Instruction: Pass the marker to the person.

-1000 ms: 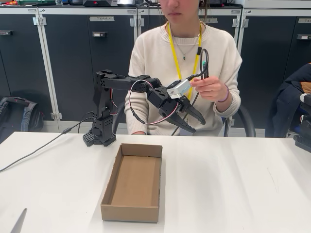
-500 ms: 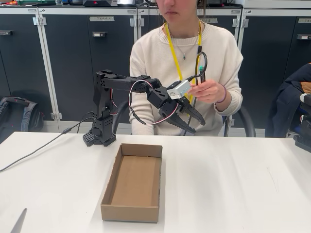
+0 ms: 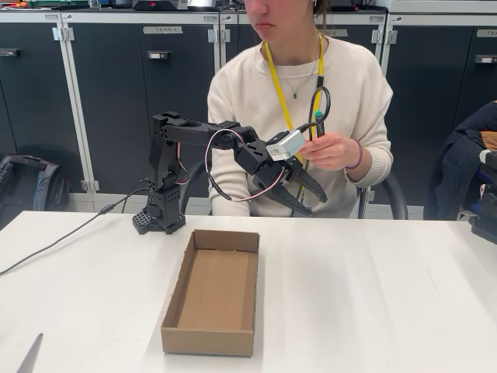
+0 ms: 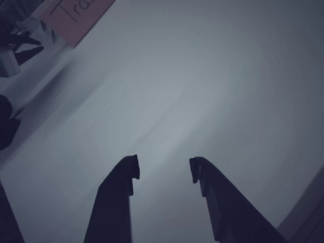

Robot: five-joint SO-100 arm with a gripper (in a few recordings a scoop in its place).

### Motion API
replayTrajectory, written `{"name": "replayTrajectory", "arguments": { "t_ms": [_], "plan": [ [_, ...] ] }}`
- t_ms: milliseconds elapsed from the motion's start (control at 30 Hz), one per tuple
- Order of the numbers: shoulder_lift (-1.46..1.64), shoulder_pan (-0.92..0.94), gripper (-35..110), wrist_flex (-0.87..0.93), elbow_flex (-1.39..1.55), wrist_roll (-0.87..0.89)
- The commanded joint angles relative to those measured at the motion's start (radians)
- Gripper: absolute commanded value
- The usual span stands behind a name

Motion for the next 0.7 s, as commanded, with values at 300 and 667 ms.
{"name": "replayTrajectory", "arguments": {
  "t_ms": [300,667],
  "plan": [
    [0.109,0.015,22,-0.028,0.003,0.005],
    [0.114,0.026,22,-0.035,0.014,0.002]
  ]
}}
